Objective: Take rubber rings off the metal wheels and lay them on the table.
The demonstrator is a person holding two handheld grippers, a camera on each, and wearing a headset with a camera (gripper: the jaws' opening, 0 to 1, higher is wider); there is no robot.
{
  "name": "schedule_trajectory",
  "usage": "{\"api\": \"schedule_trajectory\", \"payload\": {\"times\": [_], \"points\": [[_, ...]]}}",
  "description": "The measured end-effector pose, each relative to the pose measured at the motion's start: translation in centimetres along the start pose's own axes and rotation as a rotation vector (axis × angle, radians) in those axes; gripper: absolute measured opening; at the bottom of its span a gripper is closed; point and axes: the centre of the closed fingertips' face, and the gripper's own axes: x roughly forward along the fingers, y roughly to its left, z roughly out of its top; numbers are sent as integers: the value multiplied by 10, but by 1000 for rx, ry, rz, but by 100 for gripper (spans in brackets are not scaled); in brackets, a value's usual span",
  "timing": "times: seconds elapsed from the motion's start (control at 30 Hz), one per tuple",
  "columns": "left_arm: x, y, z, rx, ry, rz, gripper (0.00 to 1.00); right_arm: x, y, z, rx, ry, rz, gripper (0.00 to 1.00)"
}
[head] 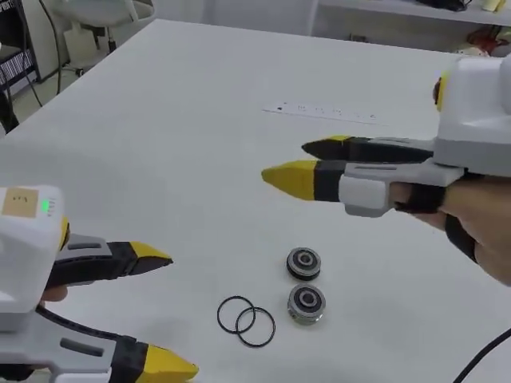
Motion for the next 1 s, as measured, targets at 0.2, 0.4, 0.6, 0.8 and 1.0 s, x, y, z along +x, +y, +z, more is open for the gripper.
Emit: {"api": "schedule_trajectory", "payload": {"times": [0.2,0.4,0.6,0.8,1.0], "points": [[0,0,-1,-9,1,0,72,-11,-35,-31,63,21,-85,49],[1,-2,4,-17,-17,-16,75,-19,-49,-65,163,69,-114,48],[0,-2,7,13,-8,-15,78,-20,-60,-98,164,170,-130,47],[-9,-4,39,84,-41,-28,81,-21,-60,-115,153,237,-132,46],[-22,7,78,217,-52,17,83,-23,-57,-125,126,289,-128,44]]}}
